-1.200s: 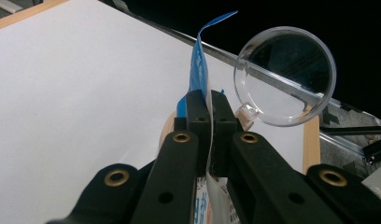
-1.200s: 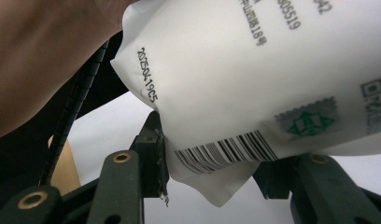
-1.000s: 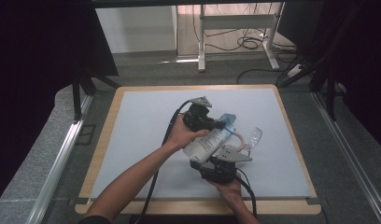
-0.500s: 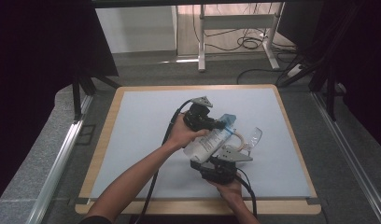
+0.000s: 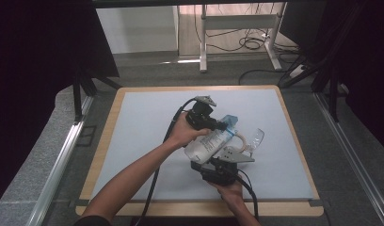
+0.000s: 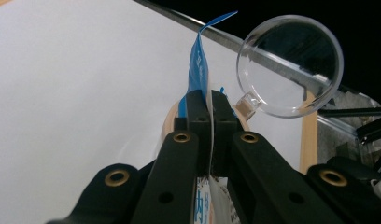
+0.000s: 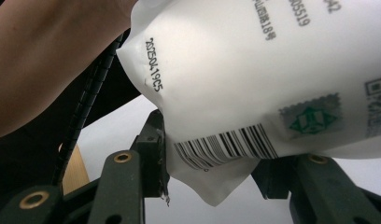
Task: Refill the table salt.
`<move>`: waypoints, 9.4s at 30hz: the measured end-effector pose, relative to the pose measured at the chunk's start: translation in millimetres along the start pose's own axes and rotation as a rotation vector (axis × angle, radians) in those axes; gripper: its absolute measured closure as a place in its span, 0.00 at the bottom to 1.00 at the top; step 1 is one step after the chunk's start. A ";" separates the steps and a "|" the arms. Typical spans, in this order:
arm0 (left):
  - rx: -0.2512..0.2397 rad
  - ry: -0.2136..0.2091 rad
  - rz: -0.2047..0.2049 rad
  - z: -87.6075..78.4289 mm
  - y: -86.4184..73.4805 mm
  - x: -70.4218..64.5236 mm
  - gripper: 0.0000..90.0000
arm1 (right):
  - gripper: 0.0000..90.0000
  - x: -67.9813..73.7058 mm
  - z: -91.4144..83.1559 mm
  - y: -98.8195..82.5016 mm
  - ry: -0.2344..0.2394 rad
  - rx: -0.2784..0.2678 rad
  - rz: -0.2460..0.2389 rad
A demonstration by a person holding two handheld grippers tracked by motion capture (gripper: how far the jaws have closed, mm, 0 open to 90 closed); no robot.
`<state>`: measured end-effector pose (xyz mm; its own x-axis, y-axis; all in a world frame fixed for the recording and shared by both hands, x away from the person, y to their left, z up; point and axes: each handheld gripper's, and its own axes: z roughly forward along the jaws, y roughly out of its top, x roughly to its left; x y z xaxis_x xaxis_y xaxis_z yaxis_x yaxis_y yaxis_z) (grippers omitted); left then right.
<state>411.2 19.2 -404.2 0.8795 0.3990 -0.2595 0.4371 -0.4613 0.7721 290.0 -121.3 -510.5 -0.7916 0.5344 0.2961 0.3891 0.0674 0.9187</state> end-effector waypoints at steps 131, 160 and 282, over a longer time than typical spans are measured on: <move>0.203 -0.020 0.011 27.9 27.9 6.9 1.00 | 0.63 19.7 -8.3 7.5 -0.194 -0.117 0.135; 0.200 -0.068 0.033 28.3 28.9 9.7 1.00 | 0.63 16.7 -14.1 7.8 -0.157 -0.146 0.149; 0.225 -0.078 0.027 32.2 31.2 8.8 1.00 | 0.65 24.1 -10.2 9.2 -0.223 -0.170 0.130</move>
<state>438.6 -17.1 -401.1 0.8997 0.3253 -0.2912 0.4361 -0.6400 0.6326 269.7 -116.4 -492.3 -0.6104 0.7022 0.3666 0.3807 -0.1458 0.9131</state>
